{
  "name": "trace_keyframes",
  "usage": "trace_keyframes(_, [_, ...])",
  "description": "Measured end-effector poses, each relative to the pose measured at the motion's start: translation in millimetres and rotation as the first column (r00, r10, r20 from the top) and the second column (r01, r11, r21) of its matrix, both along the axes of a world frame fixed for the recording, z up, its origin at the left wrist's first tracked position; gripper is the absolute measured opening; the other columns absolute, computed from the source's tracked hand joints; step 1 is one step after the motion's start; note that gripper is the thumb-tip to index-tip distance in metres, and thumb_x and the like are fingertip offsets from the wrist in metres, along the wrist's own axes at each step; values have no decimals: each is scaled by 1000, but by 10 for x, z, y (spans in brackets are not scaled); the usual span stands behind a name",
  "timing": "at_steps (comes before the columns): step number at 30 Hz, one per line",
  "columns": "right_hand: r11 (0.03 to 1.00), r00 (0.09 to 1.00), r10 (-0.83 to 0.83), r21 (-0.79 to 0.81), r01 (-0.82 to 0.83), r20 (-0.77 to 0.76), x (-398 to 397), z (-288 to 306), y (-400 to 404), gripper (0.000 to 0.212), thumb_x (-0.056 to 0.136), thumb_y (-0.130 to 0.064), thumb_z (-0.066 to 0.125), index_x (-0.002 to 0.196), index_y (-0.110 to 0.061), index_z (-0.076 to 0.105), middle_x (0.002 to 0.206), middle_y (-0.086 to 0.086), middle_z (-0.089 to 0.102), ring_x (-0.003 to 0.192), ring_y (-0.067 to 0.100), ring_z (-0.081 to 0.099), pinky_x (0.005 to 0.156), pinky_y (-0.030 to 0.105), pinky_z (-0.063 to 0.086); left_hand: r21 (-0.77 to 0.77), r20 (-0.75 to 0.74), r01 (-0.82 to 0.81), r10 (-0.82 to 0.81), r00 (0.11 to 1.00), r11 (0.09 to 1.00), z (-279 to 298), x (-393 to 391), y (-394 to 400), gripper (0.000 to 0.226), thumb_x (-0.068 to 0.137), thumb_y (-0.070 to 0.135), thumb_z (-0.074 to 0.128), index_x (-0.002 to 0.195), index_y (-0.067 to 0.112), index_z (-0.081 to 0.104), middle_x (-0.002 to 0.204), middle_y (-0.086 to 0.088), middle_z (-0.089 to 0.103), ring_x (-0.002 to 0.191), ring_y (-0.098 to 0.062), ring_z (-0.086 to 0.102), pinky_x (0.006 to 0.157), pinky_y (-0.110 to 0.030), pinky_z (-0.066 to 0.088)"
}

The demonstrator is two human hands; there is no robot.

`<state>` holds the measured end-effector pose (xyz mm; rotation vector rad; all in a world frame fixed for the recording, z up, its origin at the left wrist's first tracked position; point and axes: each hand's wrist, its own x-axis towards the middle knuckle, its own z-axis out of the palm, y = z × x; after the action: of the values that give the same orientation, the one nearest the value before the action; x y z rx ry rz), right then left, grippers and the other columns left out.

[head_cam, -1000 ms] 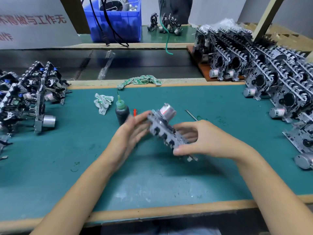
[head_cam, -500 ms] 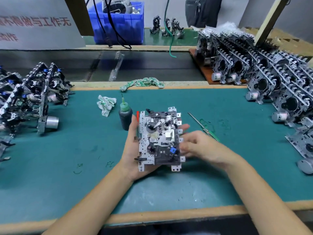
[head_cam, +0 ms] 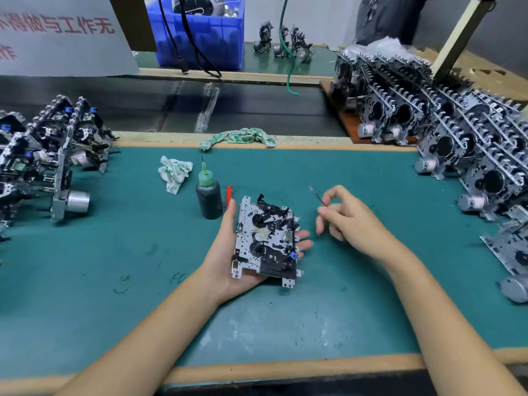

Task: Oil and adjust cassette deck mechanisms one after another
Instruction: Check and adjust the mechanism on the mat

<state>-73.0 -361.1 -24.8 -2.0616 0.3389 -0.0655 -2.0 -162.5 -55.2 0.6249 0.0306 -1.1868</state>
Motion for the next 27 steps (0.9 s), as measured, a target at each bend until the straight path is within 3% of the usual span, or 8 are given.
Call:
trace_keyframes(2, [958, 985, 172, 238, -162, -19, -126, 88, 62, 21, 101, -21, 40, 81, -23, 48, 50, -1, 55, 36, 9, 24, 43, 17, 32, 22, 4, -7, 7, 1000, 1000, -3, 3, -1, 88, 82, 76, 35, 121, 2, 63, 131, -27, 54, 116, -39, 57, 101, -49, 41])
trace_keyframes(4, [896, 940, 329, 342, -282, -88, -213, 121, 170, 36, 101, -34, 38, 71, -25, 55, 46, -2, 48, 39, 12, 20, 50, 22, 39, 42, 17, -10, 9, 1000, 999, -8, 14, -3, 80, 85, 71, 35, 114, 5, 69, 127, -21, 59, 110, -34, 62, 99, -46, 46])
trace_keyframes(7, [855, 909, 378, 443, -270, -177, -267, 125, 319, 40, 97, -38, 42, 65, -17, 54, 41, -5, 38, 38, 8, 18, 38, 13, 20, 88, 34, 9, -12, 999, 996, -2, 15, 10, 77, 83, 69, 37, 113, 6, 69, 128, -20, 59, 113, -31, 61, 101, -42, 44])
trace_keyframes(9, [845, 913, 359, 483, -229, -195, -280, 107, 361, 41, 97, -33, 42, 63, -13, 52, 38, -7, 34, 34, 5, 18, 35, 12, 16, 100, 46, 19, -23, 999, 995, 17, 11, 11, 79, 81, 69, 39, 117, 5, 66, 132, -21, 55, 117, -32, 57, 106, -43, 37])
trace_keyframes(15, [875, 926, 289, 459, -152, -244, -269, 73, 391, 45, 95, -35, 49, 55, -16, 58, 40, -1, 40, 34, 6, 20, 35, 11, 18, 107, 55, 13, -19, 998, 994, 47, -11, 0, 77, 82, 69, 36, 111, 6, 70, 124, -20, 61, 107, -30, 64, 92, -39, 51])
trace_keyframes(23, [875, 915, 305, 456, -160, -263, -283, 87, 418, 55, 98, -31, 44, 46, -17, 55, 36, -1, 42, 32, 8, 30, 35, 17, 26, 149, 69, 6, -16, 997, 989, 66, -22, 7, 77, 82, 70, 36, 118, 7, 65, 126, -20, 61, 109, -30, 63, 91, -38, 52])
trace_keyframes(27, [890, 896, 335, 409, -200, -291, -288, 108, 406, 60, 99, -34, 39, 42, -21, 48, 31, -2, 36, 30, 10, 27, 40, 23, 19, 175, 76, -3, -11, 997, 985, 60, -20, 7, 75, 81, 70, 37, 108, 9, 72, 120, -17, 65, 107, -28, 65, 88, -37, 53])
